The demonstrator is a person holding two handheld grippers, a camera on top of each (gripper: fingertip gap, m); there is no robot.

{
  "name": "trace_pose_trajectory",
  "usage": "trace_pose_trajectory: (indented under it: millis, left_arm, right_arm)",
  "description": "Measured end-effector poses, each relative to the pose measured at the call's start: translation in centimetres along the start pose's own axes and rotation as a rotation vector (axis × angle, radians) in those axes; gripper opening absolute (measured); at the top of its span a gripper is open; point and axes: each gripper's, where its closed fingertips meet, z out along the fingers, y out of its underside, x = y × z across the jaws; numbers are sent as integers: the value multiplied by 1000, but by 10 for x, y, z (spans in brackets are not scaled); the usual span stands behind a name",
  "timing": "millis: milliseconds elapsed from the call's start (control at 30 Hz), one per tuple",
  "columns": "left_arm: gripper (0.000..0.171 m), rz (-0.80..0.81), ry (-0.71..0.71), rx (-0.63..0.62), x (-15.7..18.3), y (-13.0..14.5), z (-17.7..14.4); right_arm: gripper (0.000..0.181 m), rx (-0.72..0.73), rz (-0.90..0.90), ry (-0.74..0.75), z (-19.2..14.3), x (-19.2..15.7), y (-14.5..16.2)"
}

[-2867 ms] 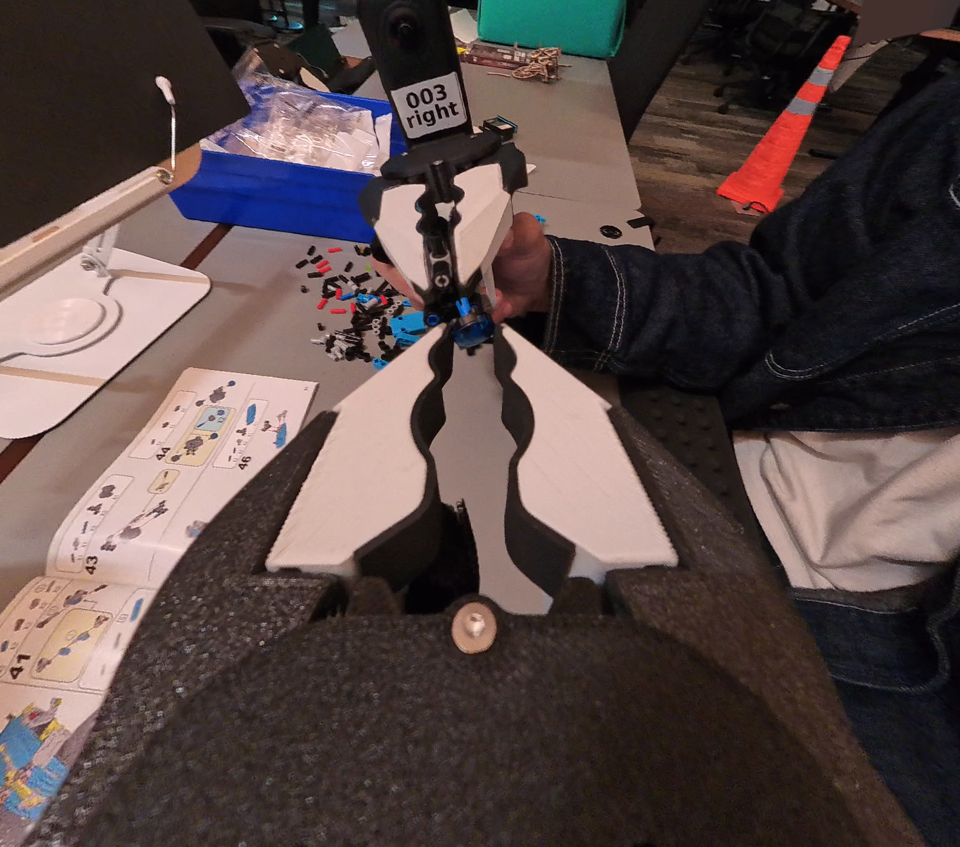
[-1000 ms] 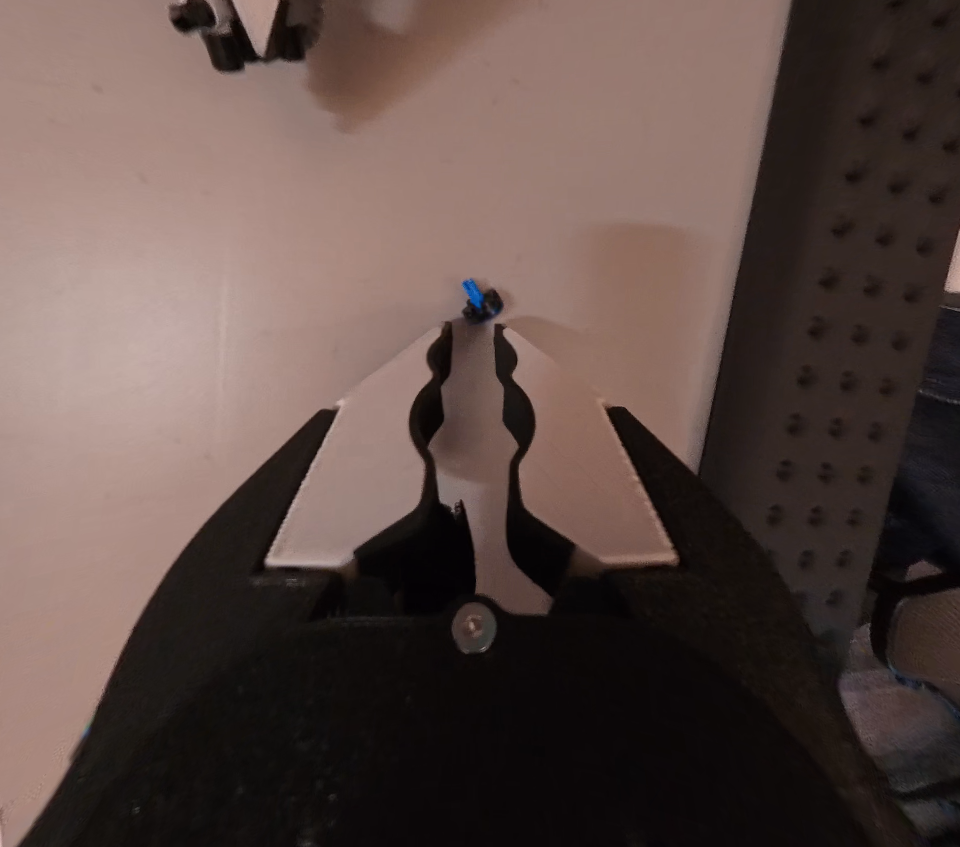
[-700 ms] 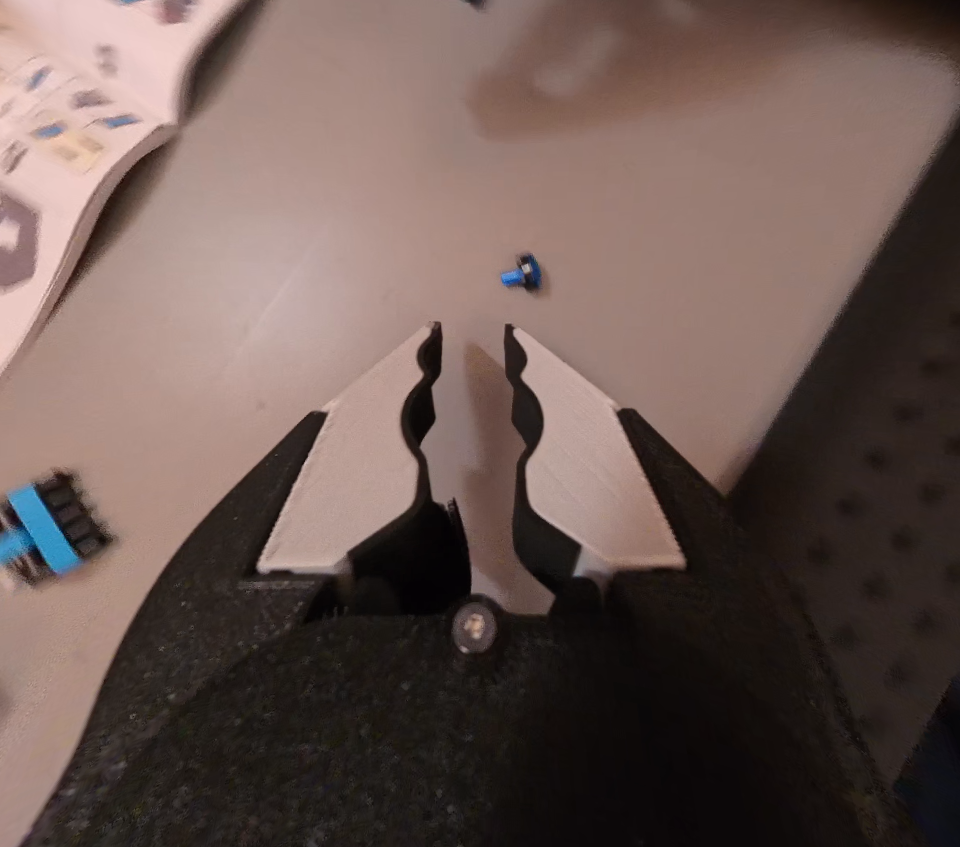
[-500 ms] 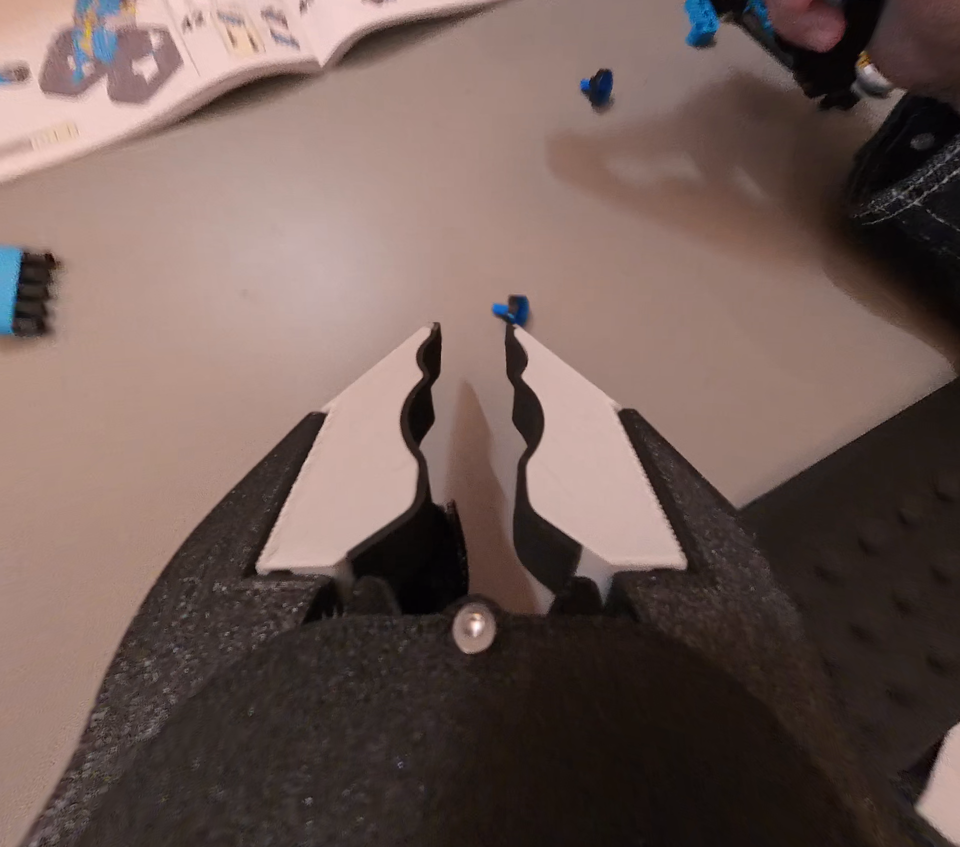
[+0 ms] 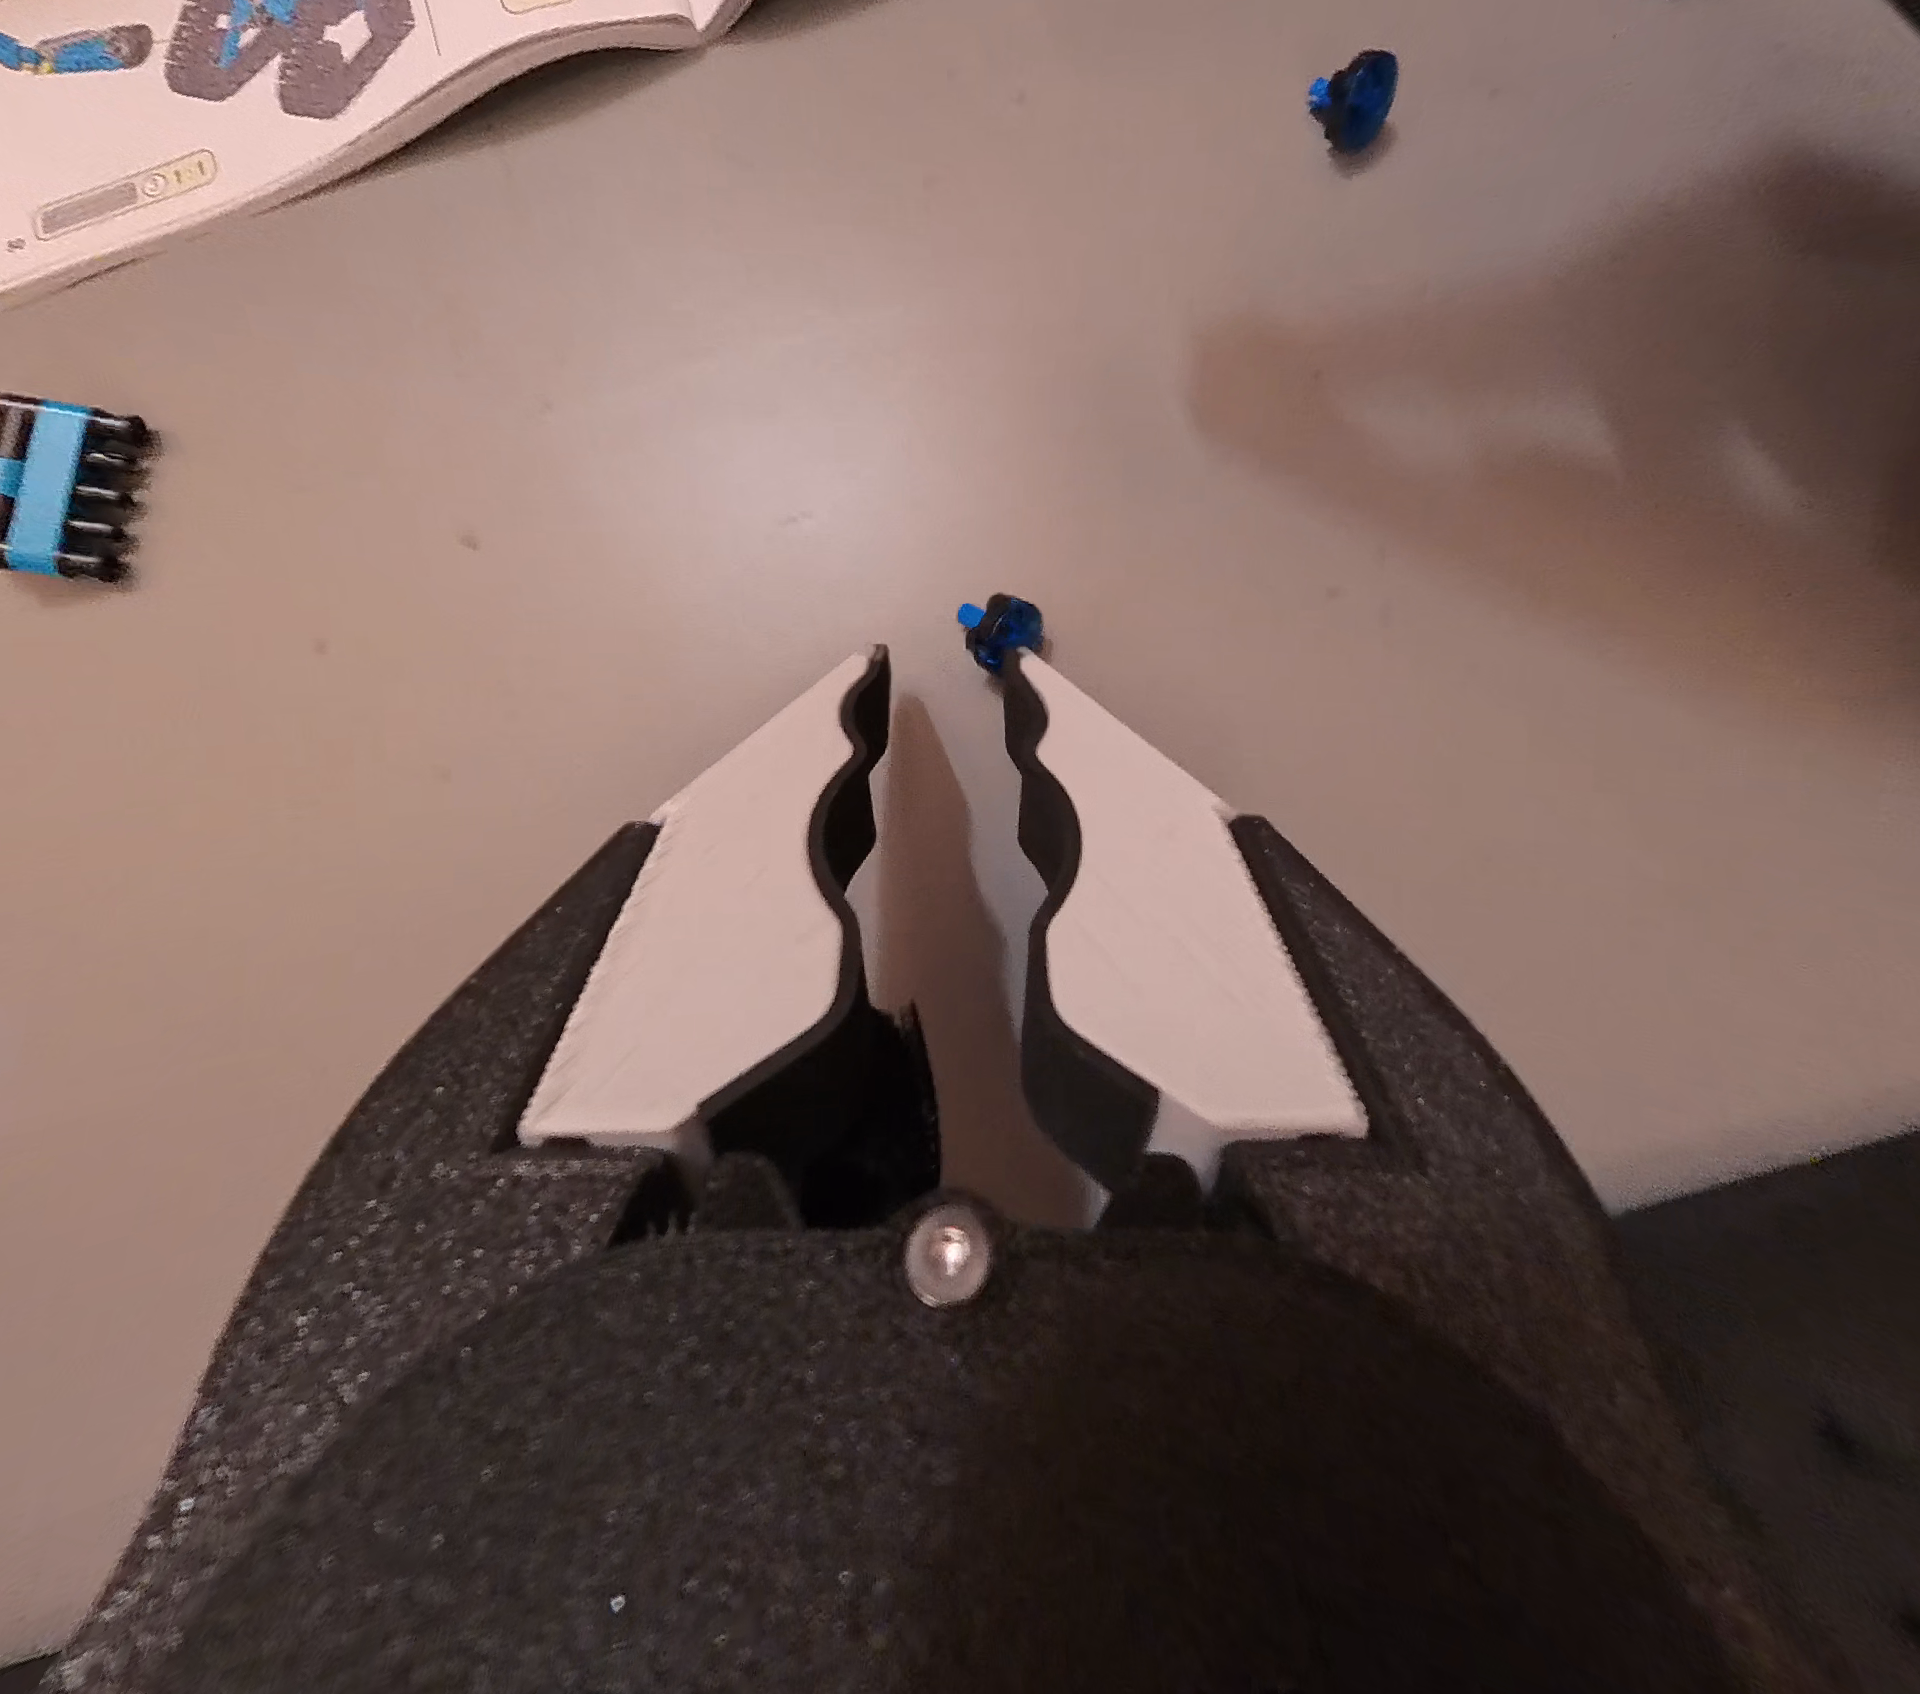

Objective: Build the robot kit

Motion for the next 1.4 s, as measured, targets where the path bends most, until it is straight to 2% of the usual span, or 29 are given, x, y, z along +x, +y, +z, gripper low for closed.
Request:
trace_pose_trajectory:
  millis: [133,267,333,400,467,533,567,633,800,900,1067,1200,1400]
  left_arm:
    - [22,35,-56,-53,-14,8,6]
    - [23,43,-46,-19,-19,2,1]
    - [25,137,66,30,-2,-5,-3]
    - [27,276,127,37,2,-5,-4]
    - [27,397,215,97,3,-11,-6]
    - [27,378,289,78,-10,-12,-2]
    - [27,315,390,49,-8,-11,-2]
    - [27,223,569,69,4,-17,-6]
    - [30,322,529,62,2,-17,15]
    - [30,302,602,52,13,-17,16]
    - [22,344,619,57,24,-8,13]
    - [22,361,649,77,30,-6,7]
    - [34,298,581,139,23,-22,14]
  right_arm:
    - [7,18,9,-9,-4,0,-4]
    - [7,29,20,-15,-7,1,-6]
    - [7,34,26,-28,-8,0,-8]
    - [7,45,26,-42,-8,-3,-9]
    - [7,48,26,-59,-8,-5,-9]
    - [7,54,29,-77,-8,-8,-10]
    - [7,51,29,-79,-8,-8,-10]
    - [7,39,24,-82,-6,-8,-7]
    - [7,21,27,-81,-4,-6,-4]
    - [7,20,33,-88,-4,-7,-4]
    - [7,0,25,-92,-1,-9,-1]
    - [7,-15,25,-91,1,-8,3]
    - [7,-26,31,-90,2,-6,6]
